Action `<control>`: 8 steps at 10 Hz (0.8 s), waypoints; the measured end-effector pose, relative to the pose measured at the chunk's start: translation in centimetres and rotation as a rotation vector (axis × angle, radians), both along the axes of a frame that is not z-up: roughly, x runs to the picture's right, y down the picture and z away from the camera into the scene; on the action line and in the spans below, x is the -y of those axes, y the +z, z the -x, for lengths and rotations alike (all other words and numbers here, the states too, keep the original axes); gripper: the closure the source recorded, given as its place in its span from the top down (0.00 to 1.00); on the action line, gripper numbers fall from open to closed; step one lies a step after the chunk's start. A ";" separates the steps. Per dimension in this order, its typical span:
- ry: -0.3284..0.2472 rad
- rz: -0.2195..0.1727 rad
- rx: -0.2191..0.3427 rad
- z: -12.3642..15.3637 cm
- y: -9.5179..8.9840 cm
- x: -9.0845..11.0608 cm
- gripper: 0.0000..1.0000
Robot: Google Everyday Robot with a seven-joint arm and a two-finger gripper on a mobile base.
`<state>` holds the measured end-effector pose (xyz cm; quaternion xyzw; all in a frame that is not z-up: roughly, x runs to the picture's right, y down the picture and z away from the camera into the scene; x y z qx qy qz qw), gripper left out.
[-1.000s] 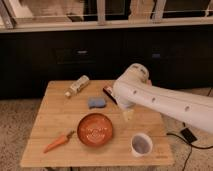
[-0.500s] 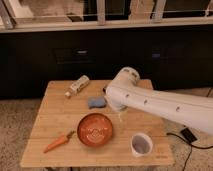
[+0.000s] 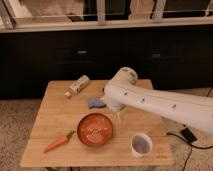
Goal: Pick up the ceramic bowl
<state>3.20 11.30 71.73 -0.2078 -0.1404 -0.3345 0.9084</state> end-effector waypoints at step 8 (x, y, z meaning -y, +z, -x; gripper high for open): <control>-0.216 0.033 0.179 1.8 1.4 -1.2 0.80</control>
